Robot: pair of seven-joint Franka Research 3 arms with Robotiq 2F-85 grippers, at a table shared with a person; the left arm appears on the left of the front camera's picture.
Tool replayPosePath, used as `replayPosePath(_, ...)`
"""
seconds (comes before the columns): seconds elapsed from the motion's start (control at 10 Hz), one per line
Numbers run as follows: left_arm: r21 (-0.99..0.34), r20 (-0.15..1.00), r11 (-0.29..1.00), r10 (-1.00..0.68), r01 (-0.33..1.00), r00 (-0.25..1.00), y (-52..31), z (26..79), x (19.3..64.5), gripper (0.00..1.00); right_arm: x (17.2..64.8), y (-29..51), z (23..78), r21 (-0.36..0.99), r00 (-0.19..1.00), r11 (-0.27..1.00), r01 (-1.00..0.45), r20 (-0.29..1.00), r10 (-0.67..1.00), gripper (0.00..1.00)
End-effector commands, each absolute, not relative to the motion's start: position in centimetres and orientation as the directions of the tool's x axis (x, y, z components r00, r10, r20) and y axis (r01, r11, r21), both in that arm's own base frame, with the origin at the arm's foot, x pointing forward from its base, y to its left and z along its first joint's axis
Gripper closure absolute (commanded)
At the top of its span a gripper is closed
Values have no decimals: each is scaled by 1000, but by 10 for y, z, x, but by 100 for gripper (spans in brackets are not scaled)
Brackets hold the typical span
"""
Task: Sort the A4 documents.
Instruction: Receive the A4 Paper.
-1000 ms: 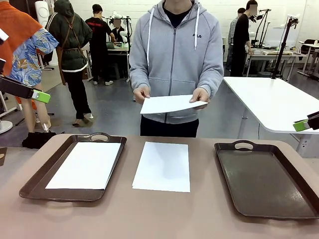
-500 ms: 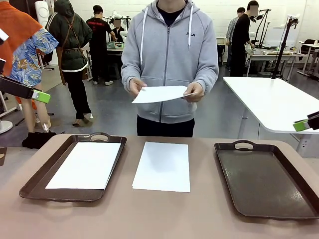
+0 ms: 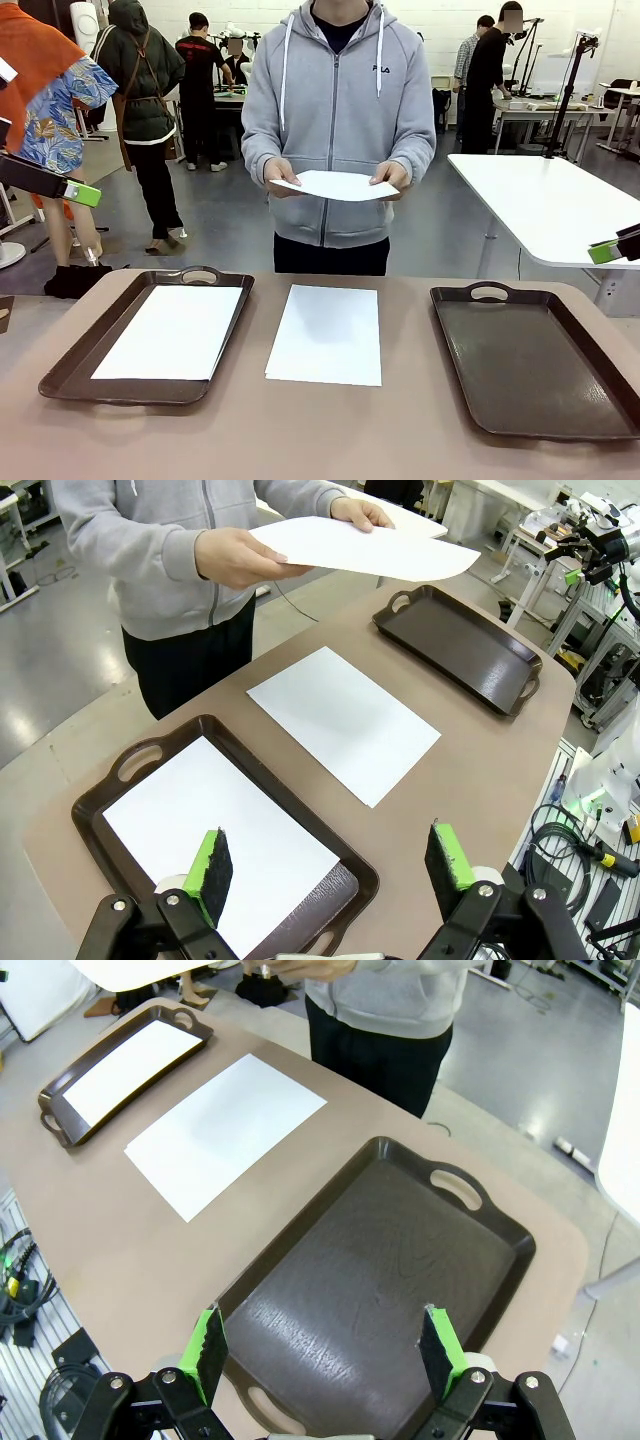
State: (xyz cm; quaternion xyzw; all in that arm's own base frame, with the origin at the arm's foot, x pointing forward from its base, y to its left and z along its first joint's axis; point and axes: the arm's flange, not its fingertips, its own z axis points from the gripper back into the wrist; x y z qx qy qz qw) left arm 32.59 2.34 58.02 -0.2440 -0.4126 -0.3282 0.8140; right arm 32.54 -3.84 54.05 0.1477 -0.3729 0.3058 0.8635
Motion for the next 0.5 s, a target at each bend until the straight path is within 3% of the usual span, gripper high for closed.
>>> replayPosePath(0.0,-126,832,660,-337,741,441,22,580,327,0,326,-38,539,35,534,765,-643,736,415,0)
replayPosePath(0.4,-126,832,660,-337,741,441,22,580,327,0,326,-38,539,35,534,765,-643,736,415,0)
